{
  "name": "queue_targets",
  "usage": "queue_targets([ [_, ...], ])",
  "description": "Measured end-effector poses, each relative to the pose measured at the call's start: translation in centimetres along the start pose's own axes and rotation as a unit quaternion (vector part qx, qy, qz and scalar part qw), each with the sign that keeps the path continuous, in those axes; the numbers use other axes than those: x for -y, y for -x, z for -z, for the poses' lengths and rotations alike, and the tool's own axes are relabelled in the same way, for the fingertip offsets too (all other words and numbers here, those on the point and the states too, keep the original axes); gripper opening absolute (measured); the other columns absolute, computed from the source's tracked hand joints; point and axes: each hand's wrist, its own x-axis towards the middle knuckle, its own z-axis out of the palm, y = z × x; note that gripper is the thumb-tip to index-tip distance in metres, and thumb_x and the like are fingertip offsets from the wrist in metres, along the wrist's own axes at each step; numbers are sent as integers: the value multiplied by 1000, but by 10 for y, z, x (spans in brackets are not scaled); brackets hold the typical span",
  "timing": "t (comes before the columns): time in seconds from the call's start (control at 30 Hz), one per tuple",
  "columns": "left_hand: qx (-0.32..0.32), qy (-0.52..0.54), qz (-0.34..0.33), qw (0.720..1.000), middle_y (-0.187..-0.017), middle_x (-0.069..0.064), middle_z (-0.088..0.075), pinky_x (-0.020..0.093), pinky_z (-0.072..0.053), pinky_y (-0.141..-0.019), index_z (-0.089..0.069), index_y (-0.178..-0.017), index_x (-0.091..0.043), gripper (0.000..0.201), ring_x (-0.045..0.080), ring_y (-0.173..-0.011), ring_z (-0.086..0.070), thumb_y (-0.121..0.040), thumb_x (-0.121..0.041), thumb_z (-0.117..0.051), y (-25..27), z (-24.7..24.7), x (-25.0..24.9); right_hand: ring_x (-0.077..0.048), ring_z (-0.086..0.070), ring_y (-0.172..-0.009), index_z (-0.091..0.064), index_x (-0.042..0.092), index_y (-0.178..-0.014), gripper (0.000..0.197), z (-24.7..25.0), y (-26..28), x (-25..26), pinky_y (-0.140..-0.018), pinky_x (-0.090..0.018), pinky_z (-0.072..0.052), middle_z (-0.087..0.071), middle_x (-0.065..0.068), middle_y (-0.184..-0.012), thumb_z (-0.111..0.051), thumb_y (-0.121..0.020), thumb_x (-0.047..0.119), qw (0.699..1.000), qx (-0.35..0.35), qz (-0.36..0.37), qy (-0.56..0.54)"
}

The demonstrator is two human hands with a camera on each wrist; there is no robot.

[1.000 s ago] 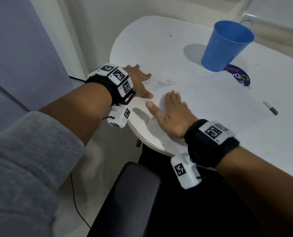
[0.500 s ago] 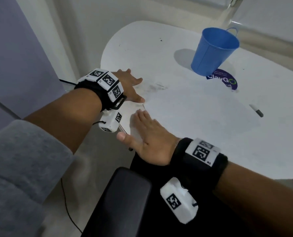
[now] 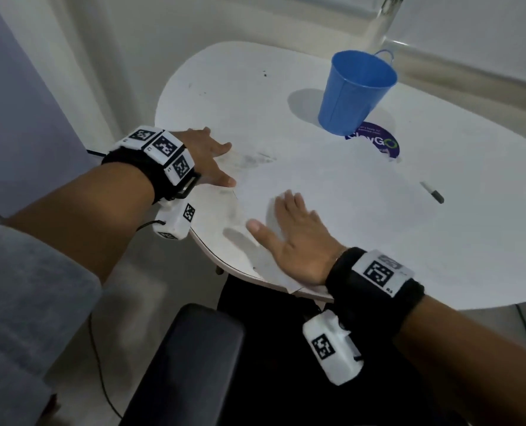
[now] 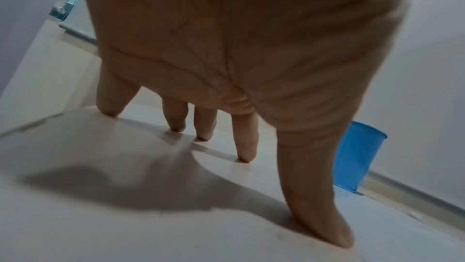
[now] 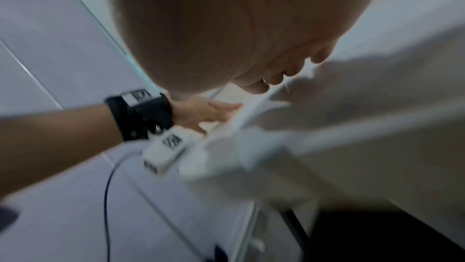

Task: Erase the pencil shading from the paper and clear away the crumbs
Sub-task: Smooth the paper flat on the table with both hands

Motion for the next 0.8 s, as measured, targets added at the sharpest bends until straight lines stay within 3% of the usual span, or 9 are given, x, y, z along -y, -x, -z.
queue_targets([
  [0.1,-6,-6,-1,1000,-169,-3,6,46,-10,-125,-14,-157,-48,93,19,-156,-1,-82,-73,-63,1,1,-2,-12,31,-145,16,17,-155,115,-32,18,5,-122,-40,12,27,1,-160,6,-64,86,995,20,71,71],
  [0.2,-1,-1,1,1000,-169,-4,6,46,-9,-124,-14,-157,-49,93,19,-156,-1,-81,-74,-63,2,-1,-2,-5,35,-142,16,25,-155,104,-49,40,13,-121,-37,15,30,8,-158,3,-71,85,989,20,136,49],
  [0.3,7,-1,-5,1000,-169,-5,-2,40,-16,-122,-19,-157,-48,94,17,-155,-11,-80,-73,-66,4,6,-1,-3,33,-142,20,26,-154,100,-40,39,-5,-121,-35,14,28,10,-159,1,-75,84,993,-15,109,37],
  [0.43,-42,81,-45,995,-163,-3,-32,32,-28,-112,-34,-155,-41,89,19,-146,-36,-78,-64,-74,0,43,-21,-1,29,-143,24,29,-151,99,-25,35,-24,-122,-34,12,25,13,-160,3,-73,86,997,-1,71,-20],
  [0.57,-170,168,-137,961,-167,-3,-19,32,-17,-121,-24,-157,-45,86,16,-153,-21,-86,-55,-72,-18,80,-82,0,30,-143,22,29,-152,97,-17,28,-31,-122,-34,12,24,12,-160,2,-76,85,996,-13,52,-70],
  [0.7,-175,223,-191,940,-169,10,-8,34,-14,-121,-23,-158,-39,95,19,-156,-8,-83,-47,-79,-46,94,-151,-1,33,-142,19,30,-153,105,-12,30,-33,-121,-32,15,26,12,-159,8,-67,90,996,-6,57,-65],
  [0.77,-169,226,-190,941,-167,12,-18,33,-20,-118,-31,-157,-31,89,24,-154,-14,-84,-42,-80,-64,96,-172,-2,31,-143,16,30,-155,109,-10,30,-31,-119,-31,16,25,12,-159,8,-64,90,996,-7,49,-75],
  [0.8,-166,217,-182,945,-161,11,-31,33,-28,-113,-39,-153,-26,81,26,-150,-25,-84,-41,-80,-74,96,-178,-2,30,-143,14,30,-156,110,-11,29,-32,-118,-30,17,23,11,-160,6,-64,90,995,-13,44,-87],
])
